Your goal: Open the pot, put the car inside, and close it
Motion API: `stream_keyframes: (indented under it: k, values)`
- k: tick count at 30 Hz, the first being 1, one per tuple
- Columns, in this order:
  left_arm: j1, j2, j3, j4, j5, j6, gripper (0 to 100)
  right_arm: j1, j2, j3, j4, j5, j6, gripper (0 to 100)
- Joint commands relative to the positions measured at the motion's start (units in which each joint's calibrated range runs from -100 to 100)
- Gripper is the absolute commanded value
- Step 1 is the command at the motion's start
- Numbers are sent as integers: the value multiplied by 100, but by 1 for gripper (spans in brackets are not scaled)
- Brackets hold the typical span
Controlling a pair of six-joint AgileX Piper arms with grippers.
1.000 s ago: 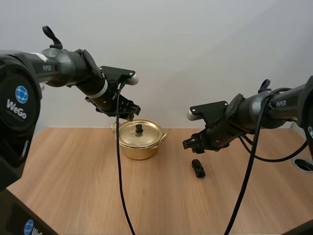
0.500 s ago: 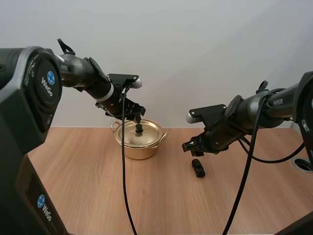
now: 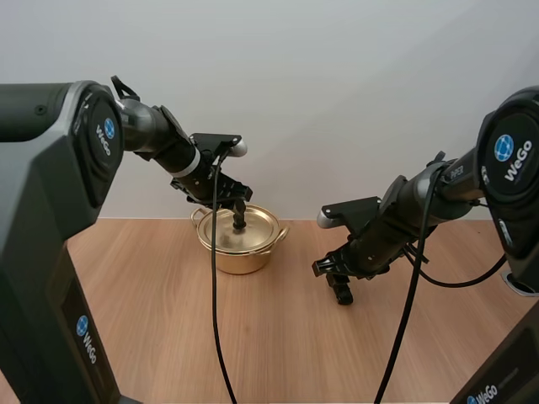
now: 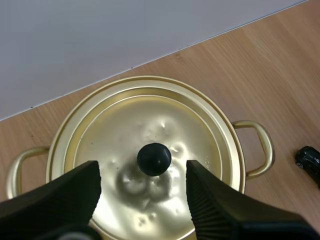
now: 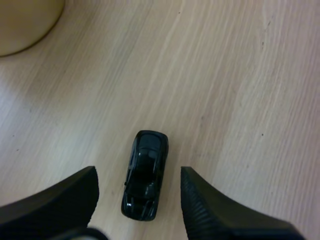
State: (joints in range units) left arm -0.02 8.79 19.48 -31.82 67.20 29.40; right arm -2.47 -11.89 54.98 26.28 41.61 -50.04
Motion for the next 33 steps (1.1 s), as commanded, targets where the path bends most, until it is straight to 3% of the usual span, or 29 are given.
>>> stream_keyframes:
  k: [1, 5, 7, 8, 11, 12, 23, 30, 32, 33]
  values:
    - [-35, 172, 1, 8, -62, 36, 83, 5, -5, -3, 1, 8, 3, 82]
    - [-157, 376, 1, 19, -367, 44, 79, 5, -5, -3, 1, 8, 3, 82]
    - [-231, 440, 1, 43, -596, 44, 68, 5, -5, -3, 1, 8, 3, 81]
    - [-264, 440, 1, 43, -668, 44, 59, 5, -5, -3, 1, 8, 3, 81]
    - [-311, 451, 1, 52, -777, 44, 3, 5, -5, -3, -21, 8, 3, 79]
    - [-311, 451, 1, 52, -792, 57, 0, 5, -5, -3, -30, 49, 3, 79]
    - [-311, 119, -45, 95, -790, 57, 0, 5, 13, -3, -30, -419, -76, 79]
    - [-304, -662, -62, 68, -671, 47, 0, 5, 758, -3, 18, -468, -239, 78]
    - [-298, -889, -62, 64, -562, 47, 0, 5, 985, -3, 7, -515, -240, 67]
    - [-298, -1010, -62, 55, -561, 38, 0, 5, 1093, -3, 7, -551, -240, 54]
